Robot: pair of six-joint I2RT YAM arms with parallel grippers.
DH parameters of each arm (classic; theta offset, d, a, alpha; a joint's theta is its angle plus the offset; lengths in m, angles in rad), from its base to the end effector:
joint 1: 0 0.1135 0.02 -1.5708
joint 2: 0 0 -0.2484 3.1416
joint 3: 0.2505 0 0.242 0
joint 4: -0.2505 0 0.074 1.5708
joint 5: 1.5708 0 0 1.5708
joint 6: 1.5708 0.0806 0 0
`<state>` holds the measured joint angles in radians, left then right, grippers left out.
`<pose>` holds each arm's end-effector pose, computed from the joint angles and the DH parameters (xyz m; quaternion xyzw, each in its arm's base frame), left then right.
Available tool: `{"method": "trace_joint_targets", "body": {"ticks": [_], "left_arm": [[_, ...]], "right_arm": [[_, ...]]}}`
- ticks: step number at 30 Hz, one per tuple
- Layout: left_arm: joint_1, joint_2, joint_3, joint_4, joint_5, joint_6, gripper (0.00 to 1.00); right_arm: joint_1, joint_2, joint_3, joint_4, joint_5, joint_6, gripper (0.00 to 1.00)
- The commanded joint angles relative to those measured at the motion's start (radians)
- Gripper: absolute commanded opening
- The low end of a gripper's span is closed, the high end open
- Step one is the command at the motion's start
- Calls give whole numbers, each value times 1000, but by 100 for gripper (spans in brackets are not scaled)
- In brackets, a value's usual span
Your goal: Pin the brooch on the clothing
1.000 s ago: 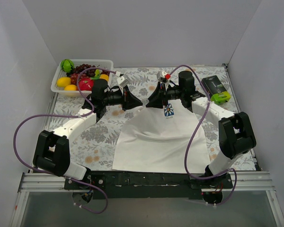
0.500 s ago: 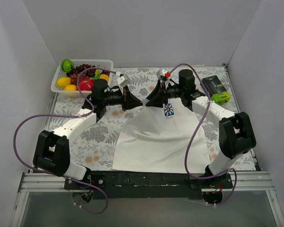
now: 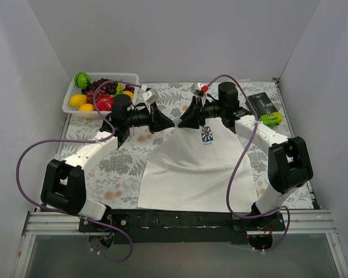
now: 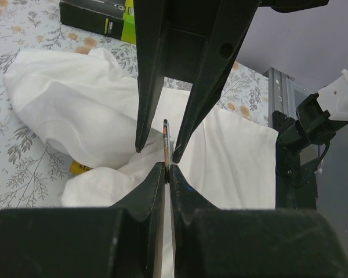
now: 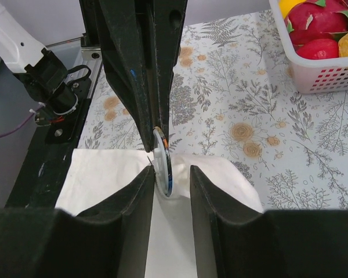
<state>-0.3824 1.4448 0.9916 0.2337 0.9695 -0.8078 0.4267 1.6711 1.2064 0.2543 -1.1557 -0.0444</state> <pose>0.2930 -0.1895 0.2852 0.1391 0.7364 -0.6113 0.2544 0.3204 0.2267 0.2870 -0.4860 0.5531 0.5170 0.4366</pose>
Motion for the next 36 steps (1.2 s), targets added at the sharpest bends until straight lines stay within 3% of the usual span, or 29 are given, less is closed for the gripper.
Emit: {"method": "trace_joint_targets", "body": {"ticks": [1,5,10,29,31,36], "left_arm": [[-3,-6,70,6,60,-16,0],[-3,8,84,1,67,-24,0],[-3,9,87,-2,71,-24,0],[-32,37,163,-117,34,27,0],[-39,35,176,-140,28,41,0],[-56,31,196,-181,3,68,0]], "right_arm": [[9,22,58,-65,33,-51,37],[12,35,81,-105,47,-72,35],[12,45,94,-110,59,-69,25],[30,93,188,-219,100,-100,24],[30,99,196,-225,106,-101,19],[34,105,209,-239,128,-95,17]]}}
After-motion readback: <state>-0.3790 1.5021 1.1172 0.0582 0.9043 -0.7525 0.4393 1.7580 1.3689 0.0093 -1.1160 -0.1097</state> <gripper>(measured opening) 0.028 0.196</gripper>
